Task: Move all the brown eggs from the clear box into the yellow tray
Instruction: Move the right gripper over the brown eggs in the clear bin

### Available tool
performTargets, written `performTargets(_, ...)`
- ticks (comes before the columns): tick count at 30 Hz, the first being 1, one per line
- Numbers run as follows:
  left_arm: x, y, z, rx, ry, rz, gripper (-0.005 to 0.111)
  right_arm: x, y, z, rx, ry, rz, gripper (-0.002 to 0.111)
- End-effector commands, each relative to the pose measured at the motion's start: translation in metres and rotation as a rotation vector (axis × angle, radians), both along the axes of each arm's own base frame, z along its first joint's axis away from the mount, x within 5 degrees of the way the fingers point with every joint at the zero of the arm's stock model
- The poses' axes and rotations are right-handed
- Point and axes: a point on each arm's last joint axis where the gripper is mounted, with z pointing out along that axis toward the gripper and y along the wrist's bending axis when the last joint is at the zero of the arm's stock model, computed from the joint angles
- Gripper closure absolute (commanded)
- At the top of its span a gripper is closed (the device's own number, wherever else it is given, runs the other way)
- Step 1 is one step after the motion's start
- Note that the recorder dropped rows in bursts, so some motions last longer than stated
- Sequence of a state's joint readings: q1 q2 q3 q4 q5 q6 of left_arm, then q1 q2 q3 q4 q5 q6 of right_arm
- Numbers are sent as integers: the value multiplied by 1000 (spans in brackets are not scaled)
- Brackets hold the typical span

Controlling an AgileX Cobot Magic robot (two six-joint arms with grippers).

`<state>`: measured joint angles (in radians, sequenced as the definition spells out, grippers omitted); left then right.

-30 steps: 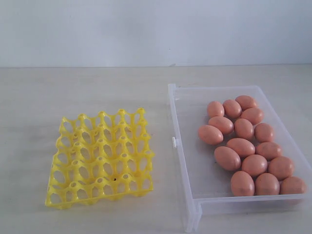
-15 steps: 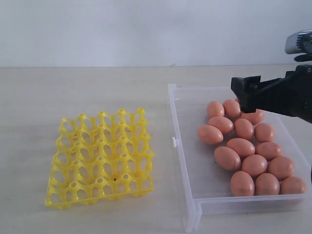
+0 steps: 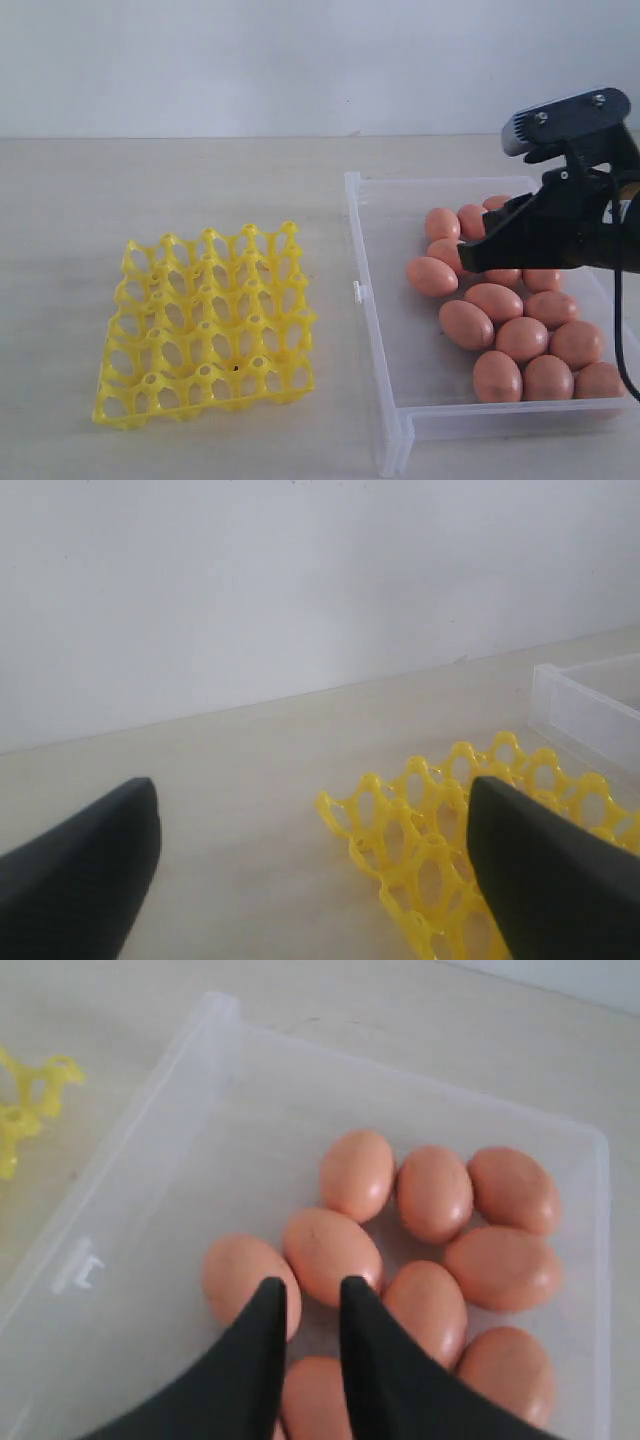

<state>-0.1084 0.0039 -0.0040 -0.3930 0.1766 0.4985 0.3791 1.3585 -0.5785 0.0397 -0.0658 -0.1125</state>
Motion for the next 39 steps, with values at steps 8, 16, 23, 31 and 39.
performTargets(8,0,0,-1,-14,2,-6,29,6,16,18,128,-76,-20,47)
performTargets(16,0,0,-1,-14,2,-6,29,21,27,35,-54,200,62,47)
performTargets(23,0,0,-1,-14,2,-6,29,40,35,18,-129,282,100,48)
performTargets(31,0,0,-1,-14,2,-6,29,59,48,3,-290,494,250,48)
performTargets(39,0,0,-1,-14,2,-6,29,77,60,-5,-318,500,352,48)
